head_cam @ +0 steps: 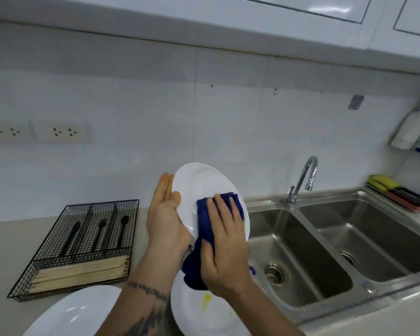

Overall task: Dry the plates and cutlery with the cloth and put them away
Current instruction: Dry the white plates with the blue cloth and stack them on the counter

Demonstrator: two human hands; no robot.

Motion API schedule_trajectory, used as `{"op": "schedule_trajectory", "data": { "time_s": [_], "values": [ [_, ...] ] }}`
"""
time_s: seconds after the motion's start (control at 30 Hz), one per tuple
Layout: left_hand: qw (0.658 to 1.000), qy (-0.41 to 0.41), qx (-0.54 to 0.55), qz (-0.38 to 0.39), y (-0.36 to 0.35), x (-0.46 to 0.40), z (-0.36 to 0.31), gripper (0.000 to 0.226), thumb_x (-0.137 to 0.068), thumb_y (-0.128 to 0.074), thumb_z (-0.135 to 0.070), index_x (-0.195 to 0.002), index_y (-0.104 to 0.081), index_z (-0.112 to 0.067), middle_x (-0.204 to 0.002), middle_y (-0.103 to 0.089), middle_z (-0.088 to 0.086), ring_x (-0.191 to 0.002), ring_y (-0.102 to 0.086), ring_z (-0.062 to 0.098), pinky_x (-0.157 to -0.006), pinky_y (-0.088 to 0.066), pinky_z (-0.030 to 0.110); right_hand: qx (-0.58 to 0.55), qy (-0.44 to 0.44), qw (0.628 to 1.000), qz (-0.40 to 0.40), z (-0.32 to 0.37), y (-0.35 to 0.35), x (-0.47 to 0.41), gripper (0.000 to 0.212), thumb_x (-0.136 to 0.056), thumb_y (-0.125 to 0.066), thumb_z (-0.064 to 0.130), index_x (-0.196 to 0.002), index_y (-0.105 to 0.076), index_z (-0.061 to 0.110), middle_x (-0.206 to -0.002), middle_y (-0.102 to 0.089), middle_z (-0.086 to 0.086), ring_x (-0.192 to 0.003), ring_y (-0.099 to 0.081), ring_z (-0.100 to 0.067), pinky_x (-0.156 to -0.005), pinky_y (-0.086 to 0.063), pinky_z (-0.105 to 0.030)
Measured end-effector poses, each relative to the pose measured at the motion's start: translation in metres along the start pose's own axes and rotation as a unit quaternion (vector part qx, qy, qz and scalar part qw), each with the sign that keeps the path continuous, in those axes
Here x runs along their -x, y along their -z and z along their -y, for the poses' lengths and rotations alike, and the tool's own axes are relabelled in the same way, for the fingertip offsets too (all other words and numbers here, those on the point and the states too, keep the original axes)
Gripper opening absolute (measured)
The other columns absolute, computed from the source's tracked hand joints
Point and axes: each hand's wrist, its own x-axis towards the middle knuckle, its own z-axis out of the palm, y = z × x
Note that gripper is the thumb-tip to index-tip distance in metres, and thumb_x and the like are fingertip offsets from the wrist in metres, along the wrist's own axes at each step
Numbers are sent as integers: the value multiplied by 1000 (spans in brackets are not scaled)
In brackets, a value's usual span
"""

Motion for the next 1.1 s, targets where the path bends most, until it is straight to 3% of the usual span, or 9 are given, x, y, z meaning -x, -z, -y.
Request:
{"op": "schedule_trajectory", "data": {
  "time_s": [0.07, 0.23, 0.33, 0.47, 0.67, 0.73, 0.8, 0.9, 1.1],
  "values": [
    [1000, 19, -5, 18, -1, 5, 5, 51, -102, -36, 3, -143, -47, -25, -146, -52, -2, -128, -55, 23, -111, -40, 47, 22, 58, 997, 45, 5, 2, -18, 64, -80, -39, 20, -143, -43, 8, -151, -38, -7, -144, -23, -23, -117, -16, -47],
    [997, 38, 23, 68, 7, 14, -4, 53, -101, -34, 5, -142, -46, -26, -143, -55, 6, -126, -57, 25, -105, -45, 42, 40, 93, 989, 108, -10, 12, -62, 60, -83, -36, 25, -141, -45, 10, -147, -43, -7, -141, -30, -23, -117, -17, -43],
    [994, 35, 20, 102, 11, 22, -14, 52, -100, -36, 6, -137, -50, -28, -133, -63, 1, -115, -65, 22, -92, -56, 41, -13, 36, 992, 119, -23, 22, -83, 56, -87, -36, 25, -142, -44, 18, -144, -46, 0, -134, -36, -14, -116, -23, -34],
    [994, 18, 19, 111, 19, 24, -25, 52, -99, -37, 8, -137, -52, -25, -131, -64, -2, -106, -70, 16, -79, -60, 33, -102, -51, 990, 77, -37, 32, -94, 46, -87, -39, 18, -131, -52, 20, -120, -56, 11, -109, -50, -7, -101, -40, -35],
    [993, 23, 23, 117, 14, 24, -21, 47, -99, -36, 7, -130, -56, -22, -123, -69, 1, -103, -71, 20, -77, -60, 34, 14, 103, 989, 106, -10, 22, -95, 57, -84, -36, 26, -139, -48, 16, -142, -48, -2, -134, -36, -16, -117, -18, -35],
    [992, 13, 14, 124, 14, 25, -24, 47, -98, -37, 8, -128, -58, -22, -127, -68, 2, -107, -70, 21, -80, -60, 36, -18, 58, 994, 89, -17, 26, -98, 56, -85, -36, 26, -140, -47, 18, -142, -48, 0, -132, -37, -13, -115, -22, -32],
    [992, -4, 8, 123, 20, 25, -28, 47, -97, -39, 8, -126, -60, -22, -128, -67, 2, -109, -69, 20, -83, -60, 35, -94, -50, 993, 59, -33, 34, -97, 53, -86, -38, 26, -138, -48, 22, -137, -51, 5, -127, -43, -12, -111, -29, -29],
    [991, -23, -8, 135, 32, 22, -36, 46, -97, -40, 6, -125, -60, -23, -127, -68, 1, -111, -67, 19, -86, -58, 35, -195, -196, 959, 67, -53, 40, -89, 56, -83, -40, 30, -138, -48, 29, -135, -52, 12, -125, -47, -10, -110, -33, -31],
    [983, -91, -98, 126, 51, 4, -48, 43, -95, -43, 6, -124, -60, -20, -123, -69, -1, -111, -67, 16, -89, -57, 30, -247, -199, 948, 29, -50, 46, -84, 47, -80, -44, 21, -125, -54, 30, -116, -62, 16, -104, -57, -3, -95, -47, -33]
  ]
}}
